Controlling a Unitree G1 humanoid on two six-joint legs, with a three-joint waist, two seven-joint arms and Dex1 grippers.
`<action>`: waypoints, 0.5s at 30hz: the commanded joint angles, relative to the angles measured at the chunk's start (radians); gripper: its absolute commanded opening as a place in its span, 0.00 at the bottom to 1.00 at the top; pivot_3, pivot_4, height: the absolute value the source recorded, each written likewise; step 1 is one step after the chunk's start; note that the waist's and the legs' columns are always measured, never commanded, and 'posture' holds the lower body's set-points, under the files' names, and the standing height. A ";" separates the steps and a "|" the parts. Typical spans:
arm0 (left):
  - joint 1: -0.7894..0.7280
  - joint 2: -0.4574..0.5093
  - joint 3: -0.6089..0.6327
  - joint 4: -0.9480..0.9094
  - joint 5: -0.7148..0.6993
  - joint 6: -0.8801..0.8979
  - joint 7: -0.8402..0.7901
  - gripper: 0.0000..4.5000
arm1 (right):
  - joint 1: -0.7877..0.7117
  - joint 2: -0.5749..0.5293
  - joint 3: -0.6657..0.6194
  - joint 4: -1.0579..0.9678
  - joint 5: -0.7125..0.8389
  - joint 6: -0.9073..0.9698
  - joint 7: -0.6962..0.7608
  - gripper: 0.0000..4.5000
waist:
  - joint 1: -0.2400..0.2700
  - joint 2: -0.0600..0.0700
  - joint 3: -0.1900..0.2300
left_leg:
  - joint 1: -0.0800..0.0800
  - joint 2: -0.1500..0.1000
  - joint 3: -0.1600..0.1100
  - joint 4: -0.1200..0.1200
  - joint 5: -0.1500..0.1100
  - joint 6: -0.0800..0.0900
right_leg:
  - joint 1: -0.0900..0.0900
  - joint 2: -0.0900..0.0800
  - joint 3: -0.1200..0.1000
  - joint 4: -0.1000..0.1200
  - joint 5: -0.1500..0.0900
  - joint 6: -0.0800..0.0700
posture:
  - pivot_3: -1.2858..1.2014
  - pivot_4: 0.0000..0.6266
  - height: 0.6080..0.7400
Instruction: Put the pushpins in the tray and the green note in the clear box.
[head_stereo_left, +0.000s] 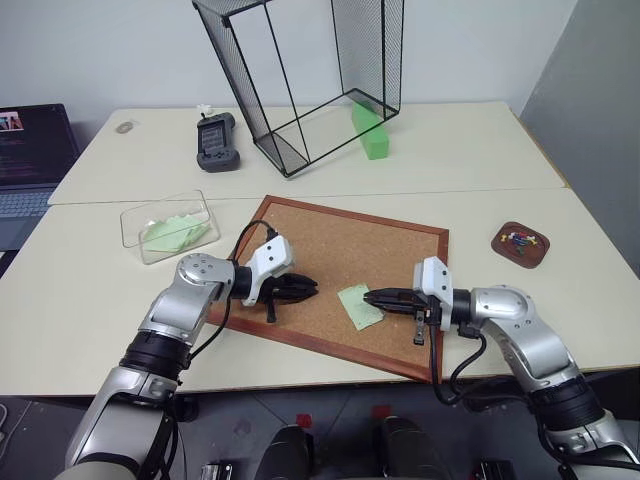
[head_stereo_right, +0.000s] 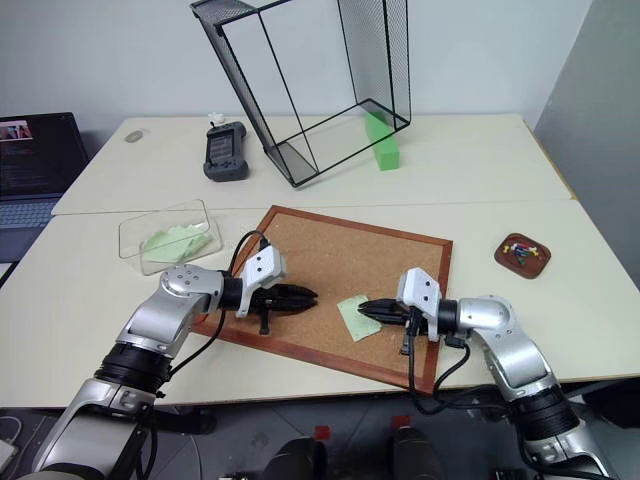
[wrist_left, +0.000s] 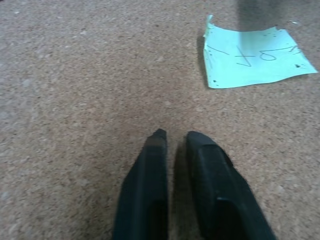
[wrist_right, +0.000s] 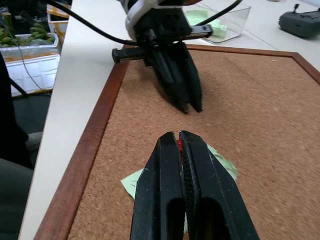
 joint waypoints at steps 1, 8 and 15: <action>0.019 0.003 -0.013 0.012 0.024 0.000 0.021 0.35 | 0.008 -0.026 -0.122 -0.061 0.063 0.051 -0.059 0.00 | 0.002 0.000 0.000 | 0.000 0.000 0.000 0.000 0.000 0.000 | 0.000 -0.001 0.000 0.000 0.000 0.000 | 0.52 0.24 1.00; 0.021 -0.008 -0.025 0.043 0.041 -0.024 0.038 0.38 | 0.041 -0.074 -0.301 -0.038 0.086 0.110 -0.172 0.00 | 0.006 0.000 0.000 | 0.000 0.000 0.000 0.000 0.000 0.000 | 0.001 -0.001 0.000 0.000 0.000 0.000 | 0.52 0.24 1.00; 0.011 -0.015 -0.028 0.059 0.028 -0.020 0.023 0.11 | -0.014 -0.110 -0.436 0.153 0.025 0.085 -0.324 0.00 | 0.010 0.000 0.000 | 0.001 0.000 0.001 0.000 0.000 0.000 | 0.001 -0.001 0.001 0.000 0.000 0.000 | 0.52 0.24 1.00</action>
